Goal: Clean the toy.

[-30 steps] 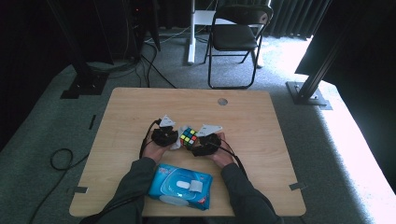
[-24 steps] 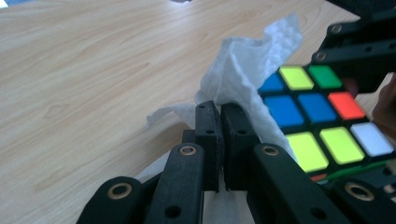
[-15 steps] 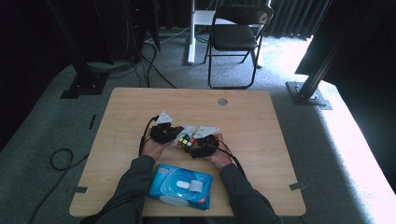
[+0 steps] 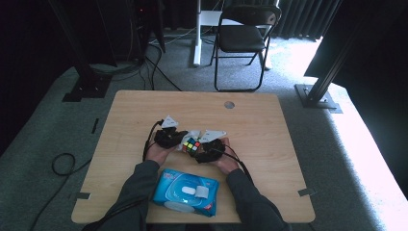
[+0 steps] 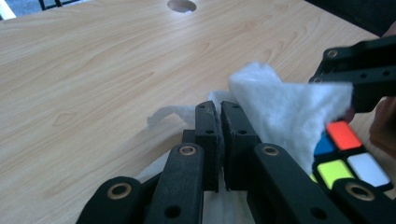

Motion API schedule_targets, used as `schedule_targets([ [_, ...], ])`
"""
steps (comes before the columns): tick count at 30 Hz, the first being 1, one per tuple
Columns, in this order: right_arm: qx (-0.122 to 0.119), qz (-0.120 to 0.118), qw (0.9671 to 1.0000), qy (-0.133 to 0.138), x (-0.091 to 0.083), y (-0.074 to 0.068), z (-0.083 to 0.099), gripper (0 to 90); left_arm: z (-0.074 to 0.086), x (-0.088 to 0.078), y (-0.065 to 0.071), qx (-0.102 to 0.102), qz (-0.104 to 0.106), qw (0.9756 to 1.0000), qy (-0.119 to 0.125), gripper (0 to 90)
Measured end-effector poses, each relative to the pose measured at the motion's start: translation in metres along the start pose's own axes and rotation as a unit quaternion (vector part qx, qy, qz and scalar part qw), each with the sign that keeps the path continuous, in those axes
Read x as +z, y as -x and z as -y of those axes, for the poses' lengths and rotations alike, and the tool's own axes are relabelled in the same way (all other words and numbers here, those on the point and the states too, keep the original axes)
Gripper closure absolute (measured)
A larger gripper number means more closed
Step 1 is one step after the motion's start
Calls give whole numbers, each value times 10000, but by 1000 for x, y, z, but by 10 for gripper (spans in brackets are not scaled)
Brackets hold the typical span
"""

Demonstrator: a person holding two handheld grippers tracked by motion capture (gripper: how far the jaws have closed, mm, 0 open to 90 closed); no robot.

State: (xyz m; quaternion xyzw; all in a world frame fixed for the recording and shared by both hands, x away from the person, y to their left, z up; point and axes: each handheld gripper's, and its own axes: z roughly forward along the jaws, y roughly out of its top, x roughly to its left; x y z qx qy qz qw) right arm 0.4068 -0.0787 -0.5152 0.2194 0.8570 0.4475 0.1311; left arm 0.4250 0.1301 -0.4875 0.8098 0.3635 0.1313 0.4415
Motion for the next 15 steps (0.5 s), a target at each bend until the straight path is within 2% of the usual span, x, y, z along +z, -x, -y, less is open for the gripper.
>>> schedule_targets([
  [15, 115, 39, 9998, 138, -8, 5, 0, 341, 9, 8, 3, 86, 13, 9997, -235, 864],
])
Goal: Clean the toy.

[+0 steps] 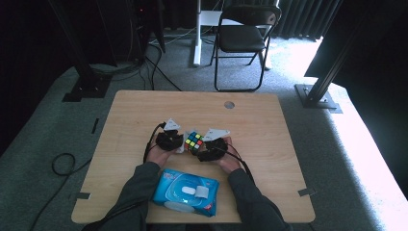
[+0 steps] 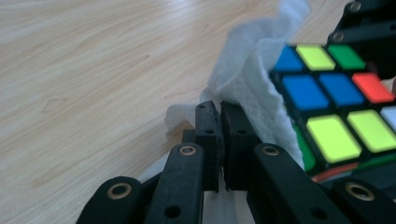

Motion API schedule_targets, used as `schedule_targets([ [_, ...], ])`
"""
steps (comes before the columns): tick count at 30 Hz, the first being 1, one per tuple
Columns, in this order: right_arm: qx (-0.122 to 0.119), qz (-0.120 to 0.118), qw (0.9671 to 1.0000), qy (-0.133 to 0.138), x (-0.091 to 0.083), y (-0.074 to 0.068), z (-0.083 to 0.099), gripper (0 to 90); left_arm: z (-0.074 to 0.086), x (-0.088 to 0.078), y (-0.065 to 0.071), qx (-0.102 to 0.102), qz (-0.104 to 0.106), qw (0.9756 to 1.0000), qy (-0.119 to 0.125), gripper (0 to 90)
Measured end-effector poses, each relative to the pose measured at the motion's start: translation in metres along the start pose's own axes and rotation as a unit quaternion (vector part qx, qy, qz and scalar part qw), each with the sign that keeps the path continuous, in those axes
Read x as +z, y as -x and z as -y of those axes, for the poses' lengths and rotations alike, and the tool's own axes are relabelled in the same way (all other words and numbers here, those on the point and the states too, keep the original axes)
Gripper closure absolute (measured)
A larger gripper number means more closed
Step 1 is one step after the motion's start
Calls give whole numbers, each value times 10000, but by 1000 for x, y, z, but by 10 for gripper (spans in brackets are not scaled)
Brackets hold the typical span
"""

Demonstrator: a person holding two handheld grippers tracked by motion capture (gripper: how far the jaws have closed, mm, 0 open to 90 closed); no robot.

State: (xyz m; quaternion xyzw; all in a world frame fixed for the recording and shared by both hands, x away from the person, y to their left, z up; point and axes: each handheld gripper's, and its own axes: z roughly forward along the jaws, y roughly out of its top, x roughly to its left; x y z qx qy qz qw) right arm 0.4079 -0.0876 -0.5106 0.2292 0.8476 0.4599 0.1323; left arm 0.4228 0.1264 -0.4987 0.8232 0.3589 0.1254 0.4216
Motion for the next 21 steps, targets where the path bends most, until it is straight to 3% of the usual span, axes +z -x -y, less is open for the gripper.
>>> schedule_targets([
  [21, 153, 133, 9997, 158, -8, 8, 0, 341, 13, 5, 0, 26, 17, 9998, -207, 864],
])
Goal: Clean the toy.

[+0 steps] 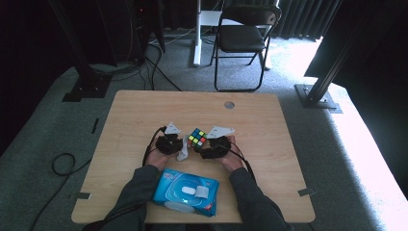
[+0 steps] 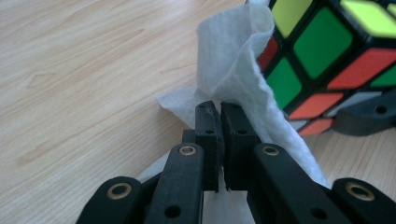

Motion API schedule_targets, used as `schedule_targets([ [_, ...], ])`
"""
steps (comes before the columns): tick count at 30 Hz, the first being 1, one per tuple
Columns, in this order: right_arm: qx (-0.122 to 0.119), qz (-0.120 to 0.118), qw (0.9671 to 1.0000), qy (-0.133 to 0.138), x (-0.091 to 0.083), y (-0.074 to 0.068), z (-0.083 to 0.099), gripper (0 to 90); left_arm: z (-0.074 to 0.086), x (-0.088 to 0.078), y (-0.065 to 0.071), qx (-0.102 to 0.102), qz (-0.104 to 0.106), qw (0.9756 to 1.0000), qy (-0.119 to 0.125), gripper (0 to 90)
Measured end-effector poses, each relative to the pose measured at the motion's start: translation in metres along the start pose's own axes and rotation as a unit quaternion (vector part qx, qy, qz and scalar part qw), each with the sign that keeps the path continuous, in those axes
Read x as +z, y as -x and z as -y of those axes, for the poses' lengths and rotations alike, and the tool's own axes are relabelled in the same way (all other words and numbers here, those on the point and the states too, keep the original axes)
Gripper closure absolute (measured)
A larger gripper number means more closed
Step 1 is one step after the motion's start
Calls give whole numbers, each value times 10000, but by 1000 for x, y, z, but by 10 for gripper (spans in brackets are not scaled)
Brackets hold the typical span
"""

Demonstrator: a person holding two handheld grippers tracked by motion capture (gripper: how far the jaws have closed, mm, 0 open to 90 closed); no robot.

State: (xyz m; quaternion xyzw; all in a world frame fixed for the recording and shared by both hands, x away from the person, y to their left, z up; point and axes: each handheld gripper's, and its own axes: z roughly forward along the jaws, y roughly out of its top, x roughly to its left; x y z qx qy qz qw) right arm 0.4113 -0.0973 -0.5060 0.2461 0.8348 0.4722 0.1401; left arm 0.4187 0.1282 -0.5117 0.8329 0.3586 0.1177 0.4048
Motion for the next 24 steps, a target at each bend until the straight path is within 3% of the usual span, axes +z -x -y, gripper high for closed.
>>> schedule_targets([
  [24, 72, 68, 9999, 66, -2, 2, -2, 341, 2, -1, 1, 51, 40, 10000, -19, 857],
])
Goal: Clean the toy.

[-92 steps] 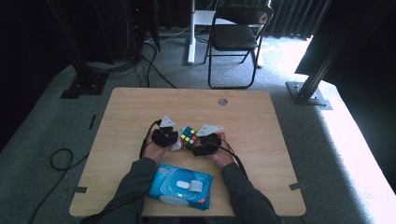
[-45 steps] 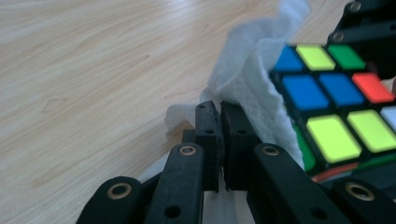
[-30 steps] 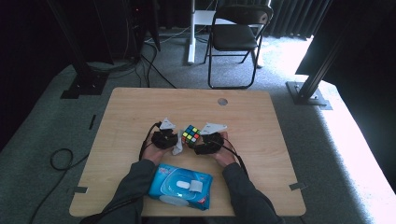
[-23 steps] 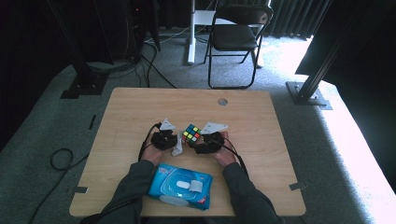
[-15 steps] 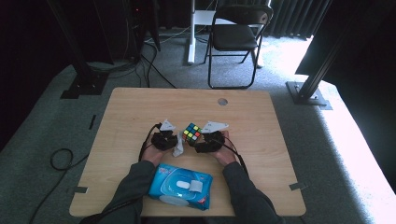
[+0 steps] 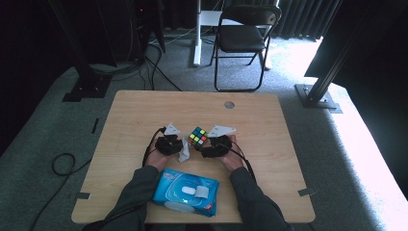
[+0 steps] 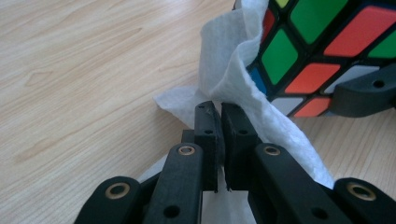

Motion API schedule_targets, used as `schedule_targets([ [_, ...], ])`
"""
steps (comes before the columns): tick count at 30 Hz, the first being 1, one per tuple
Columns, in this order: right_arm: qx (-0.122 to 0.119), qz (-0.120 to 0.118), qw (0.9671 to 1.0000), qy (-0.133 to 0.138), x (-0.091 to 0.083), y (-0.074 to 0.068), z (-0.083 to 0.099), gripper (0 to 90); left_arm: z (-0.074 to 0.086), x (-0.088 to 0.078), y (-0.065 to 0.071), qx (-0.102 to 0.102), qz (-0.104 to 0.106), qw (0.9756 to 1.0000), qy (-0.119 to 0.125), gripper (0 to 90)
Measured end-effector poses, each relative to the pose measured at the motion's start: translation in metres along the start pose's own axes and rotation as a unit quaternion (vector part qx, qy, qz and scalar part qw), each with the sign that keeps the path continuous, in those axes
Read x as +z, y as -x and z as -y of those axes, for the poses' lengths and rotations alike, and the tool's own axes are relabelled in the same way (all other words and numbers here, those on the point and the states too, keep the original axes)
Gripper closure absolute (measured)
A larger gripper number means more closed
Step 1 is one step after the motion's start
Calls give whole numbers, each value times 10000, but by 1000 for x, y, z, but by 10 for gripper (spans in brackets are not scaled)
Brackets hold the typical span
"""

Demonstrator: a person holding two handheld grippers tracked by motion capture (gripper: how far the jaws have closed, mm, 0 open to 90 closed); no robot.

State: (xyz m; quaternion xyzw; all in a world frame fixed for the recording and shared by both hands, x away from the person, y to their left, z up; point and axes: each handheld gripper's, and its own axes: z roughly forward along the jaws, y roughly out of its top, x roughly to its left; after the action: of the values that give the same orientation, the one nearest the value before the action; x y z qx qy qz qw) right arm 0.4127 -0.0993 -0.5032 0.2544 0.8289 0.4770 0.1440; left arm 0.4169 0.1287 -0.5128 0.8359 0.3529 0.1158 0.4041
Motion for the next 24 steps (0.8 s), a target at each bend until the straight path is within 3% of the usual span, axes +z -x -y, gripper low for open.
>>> schedule_targets([
  [7, 111, -58, 9999, 82, 0, 1, -1, 341, 0, 2, 2, 13, 4, 10000, 16, 855],
  [24, 169, -124, 9996, 169, 2, -1, -5, 341, -1, 5, 9, 290, 95, 9995, 7, 854],
])
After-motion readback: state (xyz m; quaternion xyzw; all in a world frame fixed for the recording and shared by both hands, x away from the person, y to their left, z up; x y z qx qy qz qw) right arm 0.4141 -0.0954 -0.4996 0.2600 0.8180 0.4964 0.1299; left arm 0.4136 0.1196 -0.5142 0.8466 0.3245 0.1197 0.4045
